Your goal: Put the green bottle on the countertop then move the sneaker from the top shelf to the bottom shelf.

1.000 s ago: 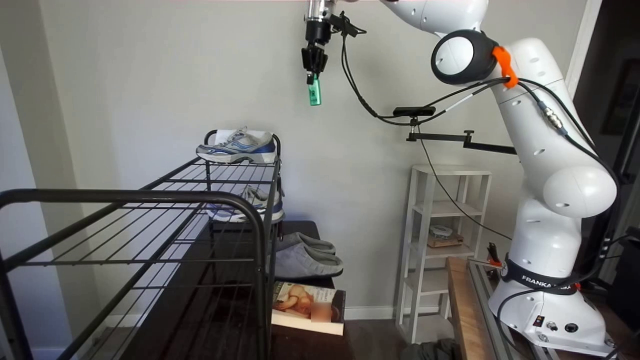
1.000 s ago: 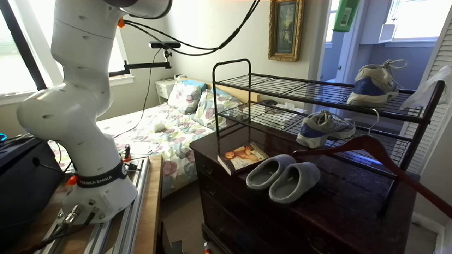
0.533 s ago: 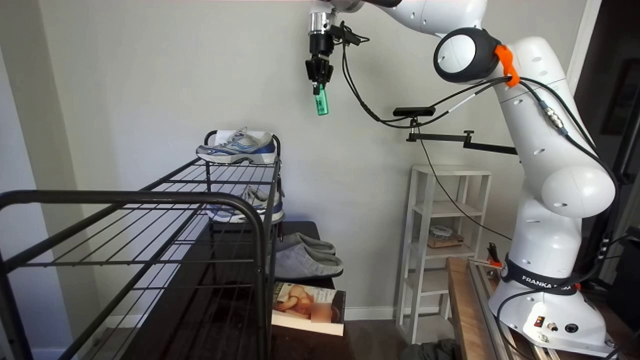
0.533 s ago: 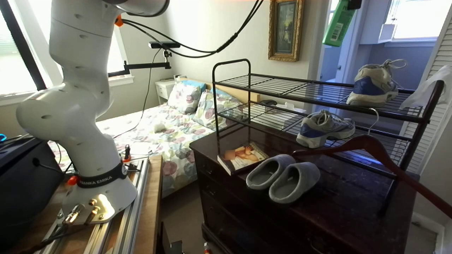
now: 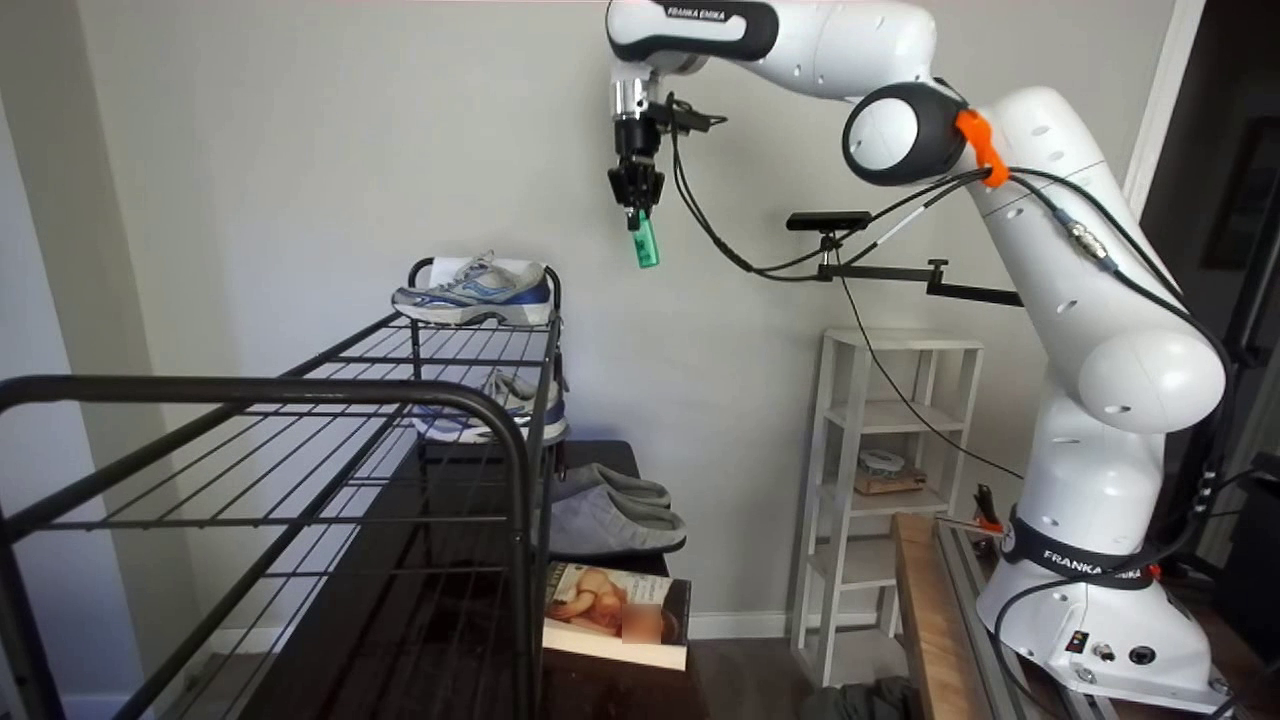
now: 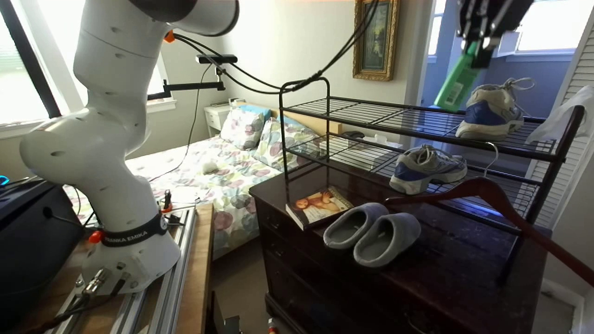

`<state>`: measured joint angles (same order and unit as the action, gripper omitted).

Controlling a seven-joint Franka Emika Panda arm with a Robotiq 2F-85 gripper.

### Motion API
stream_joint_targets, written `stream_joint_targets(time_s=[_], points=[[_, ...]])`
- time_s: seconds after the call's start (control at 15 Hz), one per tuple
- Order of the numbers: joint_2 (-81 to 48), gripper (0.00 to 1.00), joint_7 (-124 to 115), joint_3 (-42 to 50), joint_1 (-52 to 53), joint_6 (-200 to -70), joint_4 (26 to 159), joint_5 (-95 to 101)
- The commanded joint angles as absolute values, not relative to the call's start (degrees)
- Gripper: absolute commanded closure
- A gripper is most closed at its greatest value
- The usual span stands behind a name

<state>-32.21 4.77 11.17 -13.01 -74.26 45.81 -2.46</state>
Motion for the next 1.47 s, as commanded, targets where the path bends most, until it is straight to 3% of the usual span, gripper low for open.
stream_joint_targets(time_s=[0.0,0.33,0.8,0.87,1.07,1.13,1.4], points=[[-39.73,0.93,3.75,11.43,-16.03,-78.92,46.67,-4.27],[-47.02,0.93,6.51,10.82,-18.62,-90.4,51.86,-4.12],[-51.49,0.93,26.93,10.43,-20.08,-83.95,50.82,-0.7],[-50.11,0.71,23.71,10.81,-19.57,-87.0,53.09,-1.84],[-50.57,0.71,25.71,10.86,-19.69,-85.72,53.07,-1.74],[-50.56,0.93,25.84,10.86,-19.69,-85.66,53.02,-1.74],[-50.62,0.93,33.36,12.35,-16.95,-98.72,61.2,6.73]])
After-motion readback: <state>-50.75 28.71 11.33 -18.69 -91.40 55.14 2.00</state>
